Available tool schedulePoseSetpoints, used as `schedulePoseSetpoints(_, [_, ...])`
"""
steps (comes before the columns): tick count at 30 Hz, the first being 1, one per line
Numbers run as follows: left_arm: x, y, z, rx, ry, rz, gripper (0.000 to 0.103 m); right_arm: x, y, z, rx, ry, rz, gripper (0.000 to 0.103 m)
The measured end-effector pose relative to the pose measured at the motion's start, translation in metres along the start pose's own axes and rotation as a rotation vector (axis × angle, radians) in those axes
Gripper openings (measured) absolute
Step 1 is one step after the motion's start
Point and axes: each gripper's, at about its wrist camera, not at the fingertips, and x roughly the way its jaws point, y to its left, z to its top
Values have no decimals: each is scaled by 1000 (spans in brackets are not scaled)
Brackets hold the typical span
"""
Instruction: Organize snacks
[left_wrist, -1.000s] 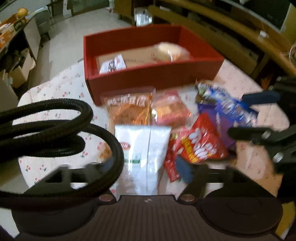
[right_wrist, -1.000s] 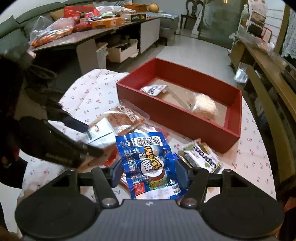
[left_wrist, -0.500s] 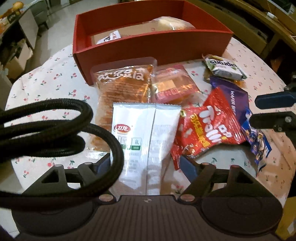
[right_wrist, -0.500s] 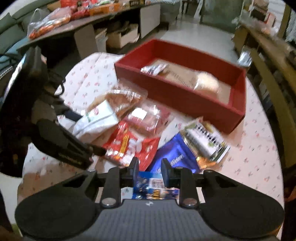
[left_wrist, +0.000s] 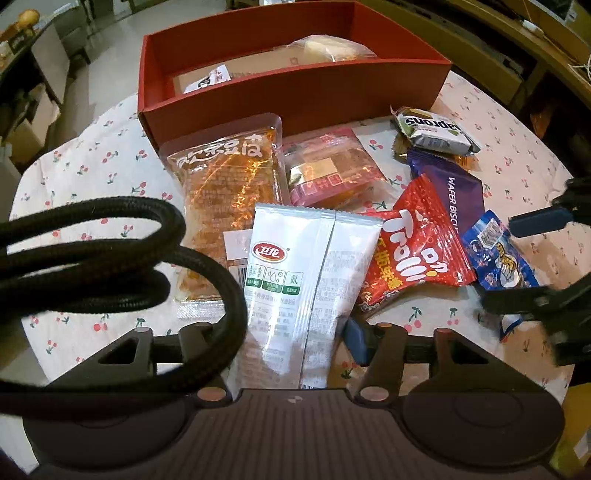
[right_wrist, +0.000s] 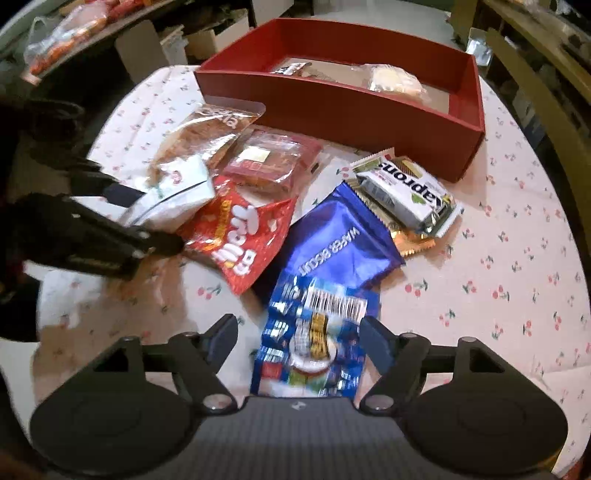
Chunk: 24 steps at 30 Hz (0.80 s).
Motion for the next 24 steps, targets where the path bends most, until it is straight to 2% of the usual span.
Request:
schedulePoseSetpoints(2, [2, -1, 0, -4, -1, 8, 70, 13, 4, -1, -18, 29, -67, 99])
schedulePoseSetpoints(3, [3, -1, 0, 1, 0, 11, 71, 14, 3, -3, -12, 22, -69, 98])
schedulePoseSetpoints(4, [2, -2, -1, 5, -5, 13, 69, 11, 2, -3, -7, 20, -59, 92])
schedulePoseSetpoints(7, [-3, -4, -3, 22, -5, 2, 59, -1, 0, -7, -2, -10, -60, 83])
schedulePoseSetpoints(8, [-3, -6, -5, 27, -2, 4, 58, -4, 2, -8, -8, -18, -64, 81])
schedulePoseSetpoints(12, [-10, -8, -10, 32, -8, 5, 55, -20, 1, -10, 1, -68, -65, 63])
schedulePoseSetpoints(14, [-13, -9, -10, 28, -18, 2, 55, -25, -5, -11, 31, -73, -44, 62])
schedulePoseSetpoints(17, [-12, -11, -10, 27, -9, 1, 55, -24, -10, -9, 58, -57, 14, 68])
schedulePoseSetpoints(19, [-12, -11, -10, 31, -8, -4, 57, -27, -13, -10, 74, -64, 29, 76])
schedulePoseSetpoints(20, [-12, -11, -10, 32, -8, -8, 57, -29, -15, -11, 76, -76, 19, 82])
schedulePoseSetpoints(21, [-12, -11, -10, 34, -7, -11, 59, -29, -17, -10, 84, -75, 2, 99])
schedulePoseSetpoints(22, [-11, -11, -10, 37, -3, -15, 59, -27, -20, -10, 106, -72, -6, 103])
schedulePoseSetpoints(24, [-8, -11, -11, 38, 7, -20, 60, -20, -23, -9, 144, -47, 22, 103])
